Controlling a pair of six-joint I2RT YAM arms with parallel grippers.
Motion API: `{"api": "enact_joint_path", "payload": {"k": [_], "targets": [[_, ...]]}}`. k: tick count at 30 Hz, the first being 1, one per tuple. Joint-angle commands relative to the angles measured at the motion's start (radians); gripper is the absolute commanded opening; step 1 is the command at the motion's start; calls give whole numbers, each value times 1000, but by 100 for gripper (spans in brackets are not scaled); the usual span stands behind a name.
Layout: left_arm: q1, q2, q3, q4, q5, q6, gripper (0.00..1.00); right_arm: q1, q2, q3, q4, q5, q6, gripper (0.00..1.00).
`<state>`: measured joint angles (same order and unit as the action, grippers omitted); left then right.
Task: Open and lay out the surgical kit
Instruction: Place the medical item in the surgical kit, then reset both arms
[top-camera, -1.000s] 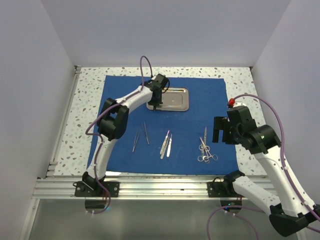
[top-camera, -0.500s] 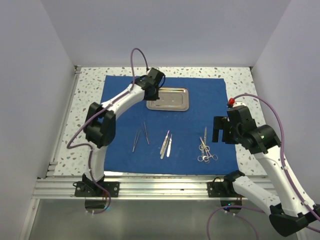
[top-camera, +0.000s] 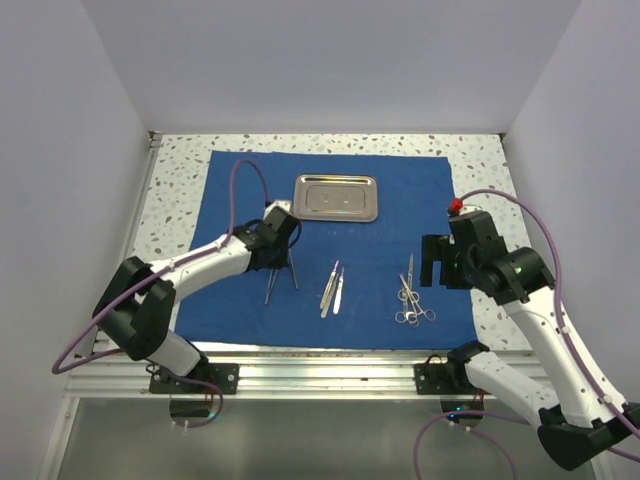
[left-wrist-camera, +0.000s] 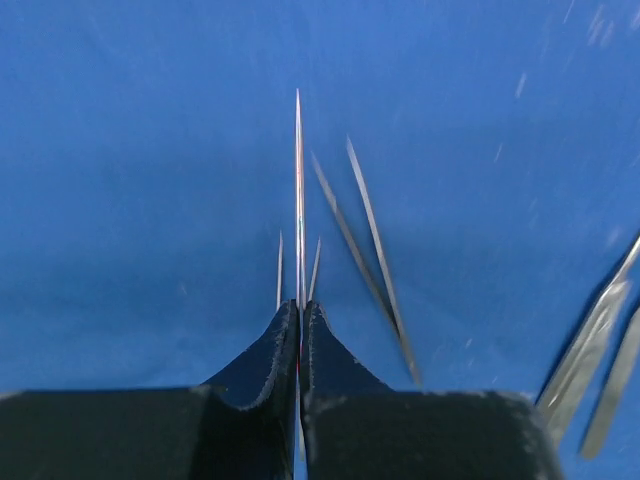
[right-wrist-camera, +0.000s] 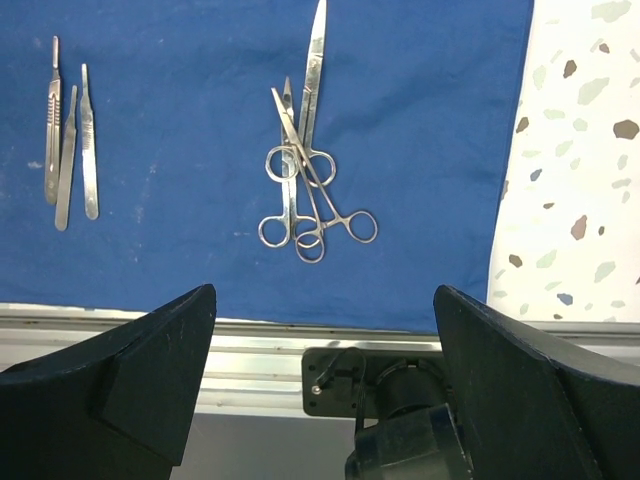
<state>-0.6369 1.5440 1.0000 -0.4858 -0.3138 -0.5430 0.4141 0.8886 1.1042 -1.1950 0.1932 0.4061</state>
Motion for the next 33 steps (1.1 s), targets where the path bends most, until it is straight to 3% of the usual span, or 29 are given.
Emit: {"api": "enact_joint_path", "payload": {"k": [1, 7, 14, 23, 30, 32, 33], "targets": [[-29, -82, -96, 114, -8, -74, 0, 5, -16, -4, 29, -34, -16, 94], [-37, -68, -143, 165, -7, -104, 13, 3, -31, -7, 26, -46, -12, 94], [-44, -30, -101, 168, 1, -91, 37, 5, -69, -17, 29, -49, -7, 95], [-49, -56, -26, 72, -21, -74, 42, 5, -91, 29, 64, -47, 5, 98], [-50, -311, 35, 55, -115, 34, 46, 5, -108, 121, 244, -57, -3, 98], [-52, -405, -21, 145, -149, 101, 49, 5, -117, 121, 311, -19, 14, 98], [-52, -506, -56, 250, -239, 121, 49, 3, -125, 123, 334, -9, 31, 99]]}}
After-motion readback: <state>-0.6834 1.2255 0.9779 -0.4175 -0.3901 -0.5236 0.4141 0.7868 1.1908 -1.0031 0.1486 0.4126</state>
